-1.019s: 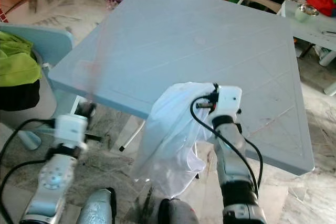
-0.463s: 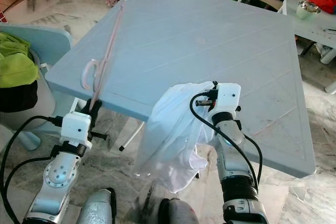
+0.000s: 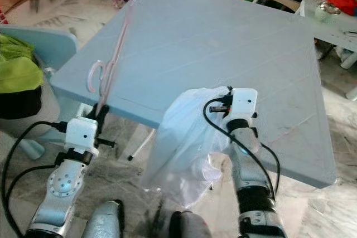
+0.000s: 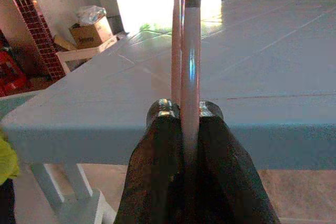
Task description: Hang hanger
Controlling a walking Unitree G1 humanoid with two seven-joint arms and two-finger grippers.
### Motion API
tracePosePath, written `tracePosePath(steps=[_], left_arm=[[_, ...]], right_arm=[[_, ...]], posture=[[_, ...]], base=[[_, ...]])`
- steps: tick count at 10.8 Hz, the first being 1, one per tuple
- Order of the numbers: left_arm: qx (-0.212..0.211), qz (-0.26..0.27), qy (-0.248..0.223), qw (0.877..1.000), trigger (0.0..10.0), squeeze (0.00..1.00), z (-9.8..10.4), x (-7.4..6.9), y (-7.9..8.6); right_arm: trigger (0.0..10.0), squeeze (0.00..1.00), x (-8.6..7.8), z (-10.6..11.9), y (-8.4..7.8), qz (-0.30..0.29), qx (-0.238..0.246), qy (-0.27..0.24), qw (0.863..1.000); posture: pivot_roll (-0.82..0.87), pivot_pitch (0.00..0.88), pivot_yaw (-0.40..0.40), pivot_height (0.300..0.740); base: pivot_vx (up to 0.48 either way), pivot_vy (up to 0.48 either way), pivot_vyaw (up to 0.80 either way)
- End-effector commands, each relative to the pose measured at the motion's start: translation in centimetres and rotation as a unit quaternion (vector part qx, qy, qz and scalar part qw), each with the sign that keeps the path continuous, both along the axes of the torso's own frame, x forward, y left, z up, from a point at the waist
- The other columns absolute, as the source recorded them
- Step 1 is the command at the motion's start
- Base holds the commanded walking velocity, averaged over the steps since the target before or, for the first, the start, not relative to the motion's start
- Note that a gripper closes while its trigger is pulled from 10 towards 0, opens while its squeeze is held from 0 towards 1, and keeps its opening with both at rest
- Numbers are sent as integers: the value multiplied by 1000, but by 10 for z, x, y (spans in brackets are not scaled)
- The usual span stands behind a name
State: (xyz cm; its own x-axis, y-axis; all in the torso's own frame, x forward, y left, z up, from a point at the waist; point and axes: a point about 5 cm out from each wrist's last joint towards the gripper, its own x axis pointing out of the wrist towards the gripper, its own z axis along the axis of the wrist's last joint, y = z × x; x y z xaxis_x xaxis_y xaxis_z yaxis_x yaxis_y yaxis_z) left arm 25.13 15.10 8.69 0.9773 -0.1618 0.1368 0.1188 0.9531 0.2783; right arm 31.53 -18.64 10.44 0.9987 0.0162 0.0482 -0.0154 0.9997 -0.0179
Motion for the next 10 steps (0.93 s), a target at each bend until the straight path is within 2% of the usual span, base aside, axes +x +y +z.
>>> tracePosePath(steps=[1, 3, 5, 7, 10], left_arm=[[7, -3, 18, 1000, 10000, 0, -6, -1, 2], [8, -5, 6, 1000, 10000, 0, -4, 1, 2], [2, 4, 13, 1000, 10000, 0, -6, 2, 3], [-3, -1, 14, 1000, 10000, 0, -6, 2, 4], [-5, 2, 16, 1000, 10000, 0, -5, 4, 7]], right_arm=[[10000, 0, 4, 6, -3, -11, 5, -9, 1000], [10000, 0, 4, 6, -3, -12, 6, -10, 1000], [10000, 0, -5, -9, -9, -19, 9, 17, 1000], [10000, 0, -7, -13, -11, -25, 10, 22, 999], [10000, 0, -7, -12, -10, -27, 12, 20, 999]], posture=[[94, 124, -111, 740], [91, 120, -111, 740], [88, 119, -113, 740], [84, 121, -107, 740], [80, 118, -96, 740]], base=[[0, 480, 0], [0, 171, 0], [0, 0, 0], [0, 403, 0], [0, 480, -554]])
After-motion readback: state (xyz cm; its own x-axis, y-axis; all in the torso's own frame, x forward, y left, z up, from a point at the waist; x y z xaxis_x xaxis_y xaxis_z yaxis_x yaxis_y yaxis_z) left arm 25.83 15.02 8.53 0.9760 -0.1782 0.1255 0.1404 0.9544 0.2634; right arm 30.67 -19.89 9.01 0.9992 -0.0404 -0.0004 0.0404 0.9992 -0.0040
